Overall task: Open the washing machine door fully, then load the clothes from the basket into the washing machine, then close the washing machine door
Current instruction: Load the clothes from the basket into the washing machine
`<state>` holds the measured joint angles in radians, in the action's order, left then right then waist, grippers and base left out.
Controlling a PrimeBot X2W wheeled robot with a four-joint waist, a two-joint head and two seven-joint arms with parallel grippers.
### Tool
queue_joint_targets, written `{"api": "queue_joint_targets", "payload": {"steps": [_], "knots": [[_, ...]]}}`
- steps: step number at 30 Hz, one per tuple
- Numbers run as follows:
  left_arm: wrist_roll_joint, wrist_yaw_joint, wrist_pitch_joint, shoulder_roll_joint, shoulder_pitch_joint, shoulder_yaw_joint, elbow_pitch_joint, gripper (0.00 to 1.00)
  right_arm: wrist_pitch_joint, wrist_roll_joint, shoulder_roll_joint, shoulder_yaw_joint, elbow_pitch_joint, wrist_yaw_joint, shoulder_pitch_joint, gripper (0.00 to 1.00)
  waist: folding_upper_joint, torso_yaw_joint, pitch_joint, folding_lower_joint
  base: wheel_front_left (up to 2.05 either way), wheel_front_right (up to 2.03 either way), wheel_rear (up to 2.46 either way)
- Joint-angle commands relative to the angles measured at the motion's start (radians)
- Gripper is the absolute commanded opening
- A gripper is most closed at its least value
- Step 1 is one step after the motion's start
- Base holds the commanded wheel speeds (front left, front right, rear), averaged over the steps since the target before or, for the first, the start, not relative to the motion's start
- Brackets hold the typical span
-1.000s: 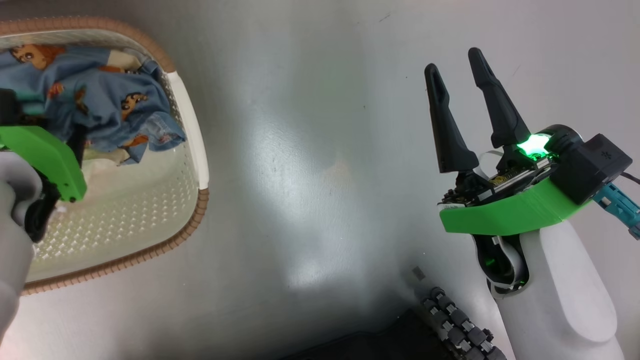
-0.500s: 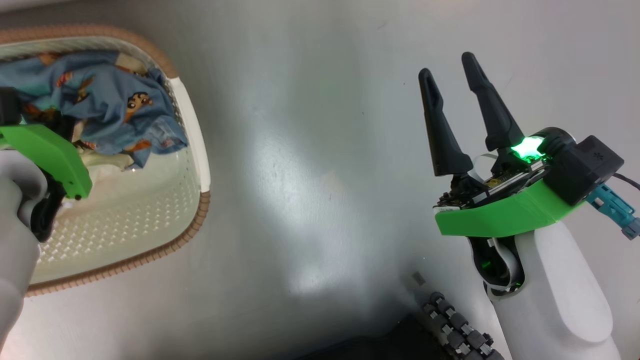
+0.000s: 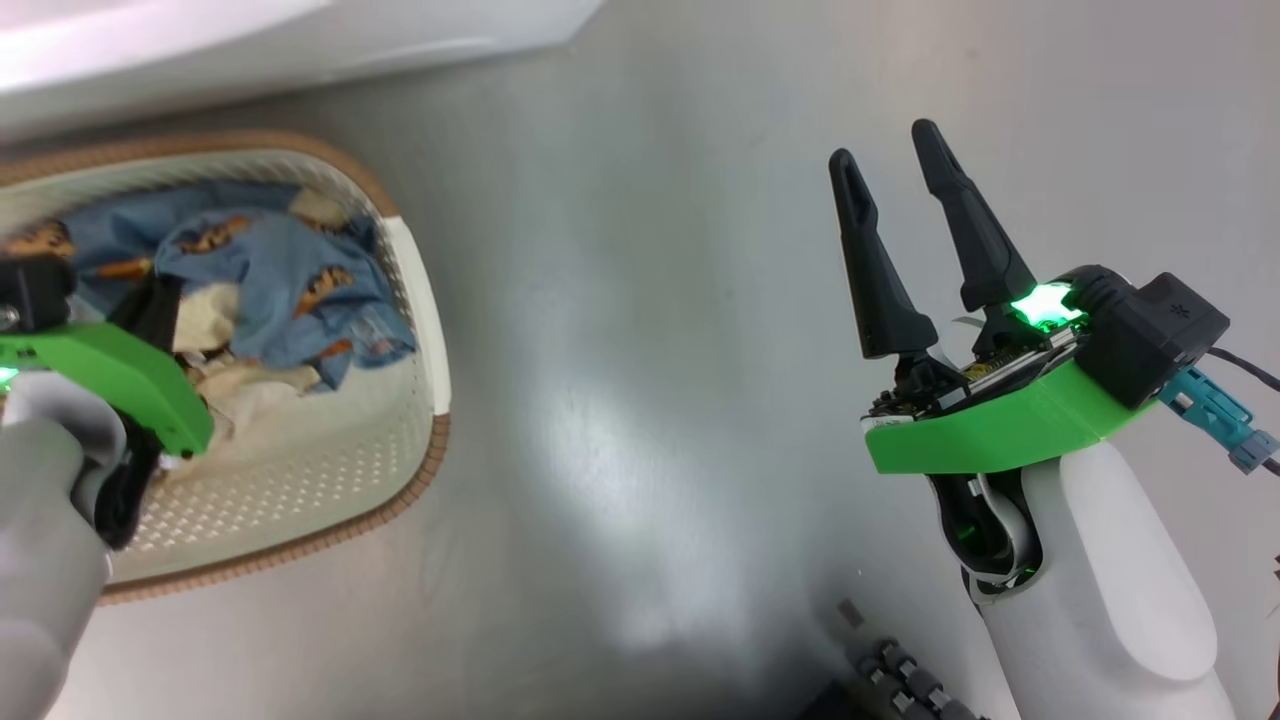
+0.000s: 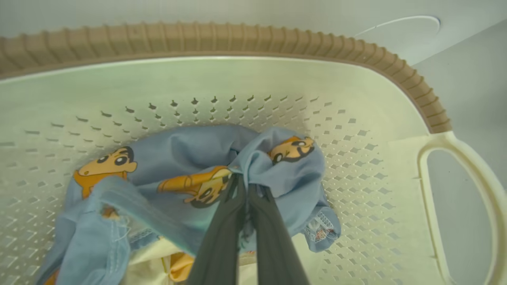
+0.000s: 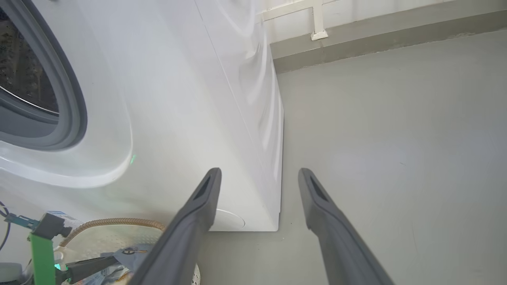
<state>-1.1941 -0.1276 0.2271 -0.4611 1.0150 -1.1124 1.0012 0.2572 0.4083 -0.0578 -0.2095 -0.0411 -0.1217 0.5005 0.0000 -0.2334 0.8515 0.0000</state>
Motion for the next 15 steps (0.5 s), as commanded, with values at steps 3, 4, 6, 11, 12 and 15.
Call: {"api": "queue_joint_targets", "payload": {"steps": [3,4,6,11,12,15], "knots": [[-0.017,-0.003,0.028,-0.048,-0.053,0.015,-0.03,0.0,0.005,0.005,0.008,-0.014,0.008,-0.009,-0.034,1.0,0.0,0.027,-0.094,0.0,0.0,0.0,0.0],[-0.016,-0.003,0.03,-0.049,-0.062,0.016,-0.038,0.0,0.005,0.005,0.008,-0.014,0.005,-0.009,-0.035,1.0,0.0,0.03,-0.11,0.0,0.0,0.0,0.0],[-0.012,-0.003,0.033,-0.05,-0.079,0.023,-0.052,0.0,0.005,0.005,0.008,-0.014,-0.002,-0.009,-0.041,1.0,0.0,0.036,-0.143,0.0,0.0,0.0,0.0],[0.049,-0.003,0.034,-0.055,-0.133,0.12,-0.119,0.0,0.005,0.0,0.008,-0.007,-0.022,-0.009,-0.062,1.0,0.0,0.056,-0.229,0.0,0.0,0.0,0.0],[0.066,-0.003,0.034,-0.054,-0.149,0.146,-0.134,0.0,0.005,-0.001,0.008,-0.005,-0.026,-0.009,-0.067,1.0,0.0,0.061,-0.245,0.0,0.0,0.0,0.0],[0.115,-0.003,0.034,-0.045,-0.207,0.232,-0.183,0.0,0.005,-0.005,0.008,0.002,-0.039,-0.009,-0.082,1.0,0.0,0.075,-0.295,0.0,0.0,0.0,0.0]]}}
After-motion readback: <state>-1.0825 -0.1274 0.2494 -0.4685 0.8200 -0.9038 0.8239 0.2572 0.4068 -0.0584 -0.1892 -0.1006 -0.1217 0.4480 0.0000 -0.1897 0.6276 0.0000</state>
